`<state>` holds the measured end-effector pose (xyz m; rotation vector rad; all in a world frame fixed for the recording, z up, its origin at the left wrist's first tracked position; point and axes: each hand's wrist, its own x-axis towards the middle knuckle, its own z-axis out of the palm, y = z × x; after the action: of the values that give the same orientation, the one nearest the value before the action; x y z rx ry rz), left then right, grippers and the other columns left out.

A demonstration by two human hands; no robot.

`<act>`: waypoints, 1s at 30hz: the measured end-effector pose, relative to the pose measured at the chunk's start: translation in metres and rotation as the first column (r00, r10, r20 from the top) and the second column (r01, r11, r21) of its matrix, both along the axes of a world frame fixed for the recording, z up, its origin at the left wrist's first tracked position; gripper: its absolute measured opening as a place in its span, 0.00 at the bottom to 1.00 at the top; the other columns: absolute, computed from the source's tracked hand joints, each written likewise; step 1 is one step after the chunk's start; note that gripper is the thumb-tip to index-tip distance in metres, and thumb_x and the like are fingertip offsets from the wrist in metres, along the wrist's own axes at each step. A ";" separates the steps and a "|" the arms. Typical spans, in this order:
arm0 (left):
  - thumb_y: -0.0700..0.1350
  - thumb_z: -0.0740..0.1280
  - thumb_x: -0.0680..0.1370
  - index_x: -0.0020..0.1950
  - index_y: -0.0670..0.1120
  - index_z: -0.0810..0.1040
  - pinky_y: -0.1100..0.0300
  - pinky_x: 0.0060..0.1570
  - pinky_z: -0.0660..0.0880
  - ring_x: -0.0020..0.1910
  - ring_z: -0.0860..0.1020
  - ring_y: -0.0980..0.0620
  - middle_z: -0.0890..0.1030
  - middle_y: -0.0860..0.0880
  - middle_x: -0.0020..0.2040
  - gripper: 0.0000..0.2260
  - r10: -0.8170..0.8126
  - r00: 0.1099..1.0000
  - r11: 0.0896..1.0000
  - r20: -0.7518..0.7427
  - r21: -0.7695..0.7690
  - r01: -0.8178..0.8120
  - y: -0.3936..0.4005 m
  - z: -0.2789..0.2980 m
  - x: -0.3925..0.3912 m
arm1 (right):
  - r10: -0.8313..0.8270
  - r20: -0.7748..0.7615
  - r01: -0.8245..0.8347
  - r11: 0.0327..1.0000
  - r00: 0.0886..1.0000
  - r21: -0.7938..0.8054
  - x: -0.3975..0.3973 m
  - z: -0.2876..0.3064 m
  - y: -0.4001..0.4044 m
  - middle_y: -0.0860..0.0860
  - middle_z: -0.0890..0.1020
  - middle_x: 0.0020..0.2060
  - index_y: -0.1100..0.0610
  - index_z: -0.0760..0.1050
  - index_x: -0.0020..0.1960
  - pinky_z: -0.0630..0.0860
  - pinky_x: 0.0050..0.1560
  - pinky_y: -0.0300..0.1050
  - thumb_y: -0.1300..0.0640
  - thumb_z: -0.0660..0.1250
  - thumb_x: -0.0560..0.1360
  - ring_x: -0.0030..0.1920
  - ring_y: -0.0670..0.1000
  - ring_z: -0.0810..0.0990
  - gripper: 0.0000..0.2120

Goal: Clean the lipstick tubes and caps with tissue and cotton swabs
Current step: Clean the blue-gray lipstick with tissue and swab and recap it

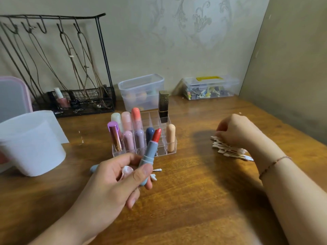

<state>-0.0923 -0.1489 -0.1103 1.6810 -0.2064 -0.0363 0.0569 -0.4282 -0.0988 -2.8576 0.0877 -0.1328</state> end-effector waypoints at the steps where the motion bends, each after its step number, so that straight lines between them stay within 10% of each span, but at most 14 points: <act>1: 0.62 0.69 0.66 0.47 0.51 0.81 0.66 0.25 0.68 0.25 0.69 0.51 0.81 0.43 0.37 0.18 0.005 1.000 1.000 0.000 -0.002 -0.005 0.000 0.000 0.000 | 0.015 0.025 -0.016 1.000 1.000 0.024 0.001 0.000 0.000 0.50 0.80 0.40 0.54 0.82 0.49 0.73 0.42 0.44 0.55 0.68 0.78 0.41 0.51 0.78 0.05; 7: 0.57 0.69 0.74 0.45 0.49 0.81 0.67 0.23 0.66 0.24 0.69 0.52 0.81 0.43 0.38 0.12 0.043 0.999 0.997 -0.033 -0.064 -0.045 -0.001 0.004 -0.001 | 0.065 0.303 -0.205 0.867 0.951 0.455 -0.006 0.014 0.009 0.45 0.83 0.34 0.52 0.78 0.45 0.71 0.35 0.41 0.56 0.65 0.80 0.34 0.46 0.78 0.06; 12: 0.53 0.66 0.72 0.49 0.46 0.81 0.66 0.19 0.61 0.24 0.69 0.53 0.81 0.42 0.39 0.13 0.022 0.990 0.976 -0.139 -0.210 -0.051 -0.003 0.007 -0.003 | 0.043 0.395 -0.368 0.464 0.918 0.806 -0.035 0.027 0.038 0.48 0.75 0.26 0.53 0.79 0.45 0.65 0.24 0.40 0.54 0.63 0.81 0.27 0.49 0.70 0.09; 22: 0.49 0.63 0.75 0.57 0.41 0.76 0.65 0.20 0.63 0.23 0.70 0.51 0.79 0.39 0.39 0.16 -0.005 0.968 0.887 -0.253 -0.448 -0.112 0.003 0.011 -0.001 | 0.470 0.469 -0.658 0.616 0.748 0.433 -0.088 0.010 0.105 0.37 0.82 0.36 0.42 0.79 0.46 0.72 0.34 0.27 0.60 0.69 0.76 0.36 0.39 0.81 0.11; 30: 0.49 0.63 0.72 0.57 0.41 0.76 0.65 0.20 0.63 0.23 0.67 0.52 0.78 0.39 0.37 0.18 -0.086 0.961 0.880 -0.263 -0.472 -0.050 0.003 0.009 -0.002 | 0.493 0.592 -0.757 0.545 0.637 0.360 -0.089 0.005 0.107 0.44 0.80 0.32 0.50 0.81 0.46 0.73 0.28 0.39 0.50 0.67 0.75 0.30 0.48 0.77 0.05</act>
<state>-0.0947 -0.1458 -0.1014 1.1637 -0.0133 -0.2184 -0.0324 -0.3209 -0.0939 -1.9869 -0.8757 -0.4779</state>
